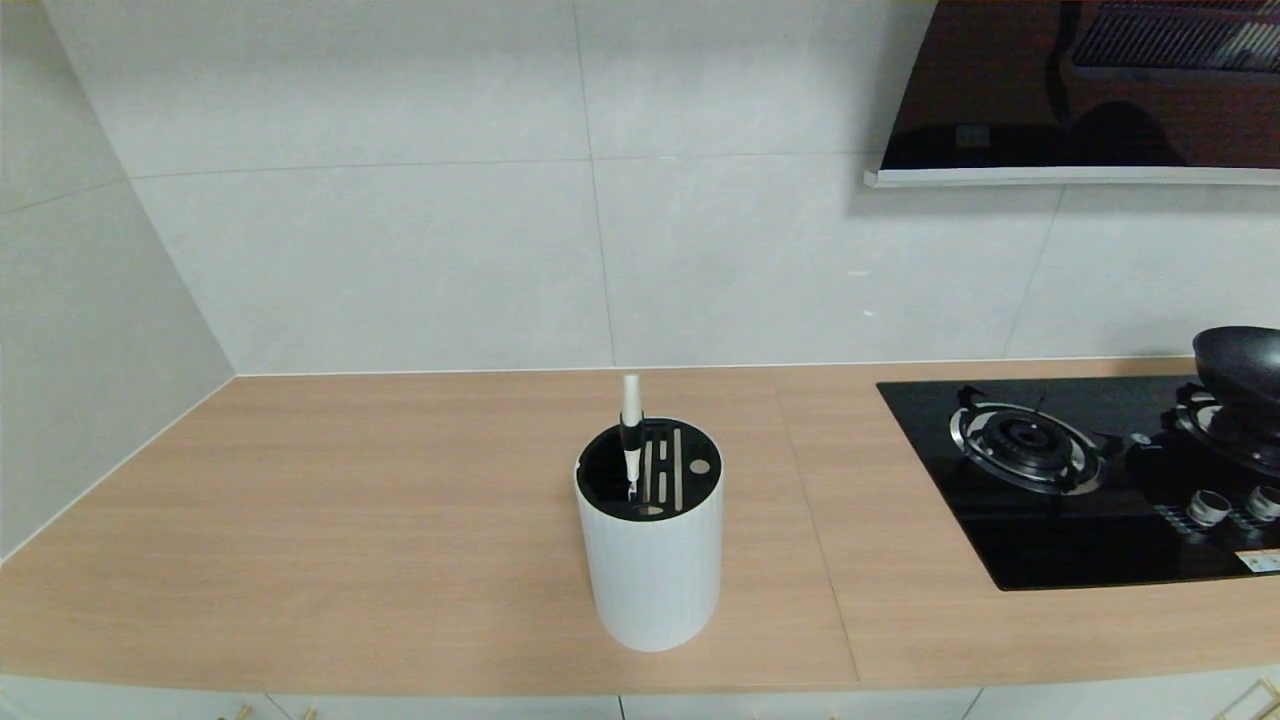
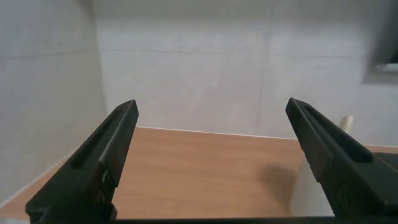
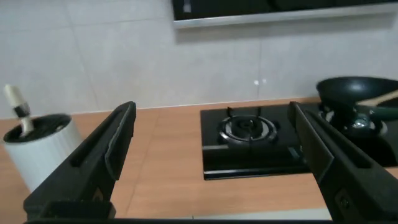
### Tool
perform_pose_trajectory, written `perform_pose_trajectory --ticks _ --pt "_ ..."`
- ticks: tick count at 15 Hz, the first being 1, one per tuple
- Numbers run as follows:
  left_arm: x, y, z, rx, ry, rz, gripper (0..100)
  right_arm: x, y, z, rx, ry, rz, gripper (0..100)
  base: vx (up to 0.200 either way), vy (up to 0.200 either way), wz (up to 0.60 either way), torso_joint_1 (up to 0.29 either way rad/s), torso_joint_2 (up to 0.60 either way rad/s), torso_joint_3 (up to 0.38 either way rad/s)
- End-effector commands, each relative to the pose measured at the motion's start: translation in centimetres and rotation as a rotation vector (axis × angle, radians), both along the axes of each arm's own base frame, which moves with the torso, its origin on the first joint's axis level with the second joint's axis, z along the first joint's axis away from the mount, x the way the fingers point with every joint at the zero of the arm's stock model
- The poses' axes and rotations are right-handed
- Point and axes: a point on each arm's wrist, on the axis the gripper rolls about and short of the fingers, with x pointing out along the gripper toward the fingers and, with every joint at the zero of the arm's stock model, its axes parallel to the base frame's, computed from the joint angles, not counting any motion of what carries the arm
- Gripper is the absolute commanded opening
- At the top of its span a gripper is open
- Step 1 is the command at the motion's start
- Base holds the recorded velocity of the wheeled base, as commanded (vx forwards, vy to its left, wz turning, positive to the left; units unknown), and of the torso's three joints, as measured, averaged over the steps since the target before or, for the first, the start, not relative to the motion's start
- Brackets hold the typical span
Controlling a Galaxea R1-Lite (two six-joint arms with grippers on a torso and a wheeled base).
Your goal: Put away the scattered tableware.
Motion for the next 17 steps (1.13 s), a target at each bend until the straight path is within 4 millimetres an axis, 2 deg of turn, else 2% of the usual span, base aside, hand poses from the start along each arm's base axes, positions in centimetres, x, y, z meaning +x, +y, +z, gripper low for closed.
perform_pose_trajectory --ticks 1,2,3,5,7,9,17 --pt "1.6 -0.1 -3.2 0.004 0.070 0.056 100 1.9 0.0 -4.1 -0.002 0.128 -0.011 100 0.000 0.000 0.00 0.000 0.00 0.000" --pt "2.6 -0.1 -4.8 0.010 0.130 0.052 100 2.7 0.0 -5.7 -0.006 0.154 -0.008 100 0.000 0.000 0.00 0.000 0.00 0.000" --pt "4.0 -0.1 -7.6 0.017 0.226 0.045 100 3.4 0.0 -7.2 -0.013 0.154 -0.003 100 0.000 0.000 0.00 0.000 0.00 0.000" --pt "4.9 -0.1 -10.1 0.021 0.292 0.018 100 3.4 0.1 -7.7 -0.019 0.207 0.011 100 0.000 0.000 0.00 0.000 0.00 0.000" --pt "4.9 -0.2 -10.4 0.007 0.322 -0.005 100 3.4 0.1 -7.8 -0.063 0.209 0.040 100 0.000 0.000 0.00 0.000 0.00 0.000" --pt "5.0 -0.5 -10.7 0.005 0.345 -0.161 100 3.4 0.2 -7.8 -0.068 0.209 0.064 100 0.000 0.000 0.00 0.000 0.00 0.000" --pt "5.0 -0.5 -10.8 -0.033 0.355 -0.180 100 3.4 0.2 -7.7 -0.063 0.206 0.083 100 0.000 0.000 0.00 0.000 0.00 0.000"
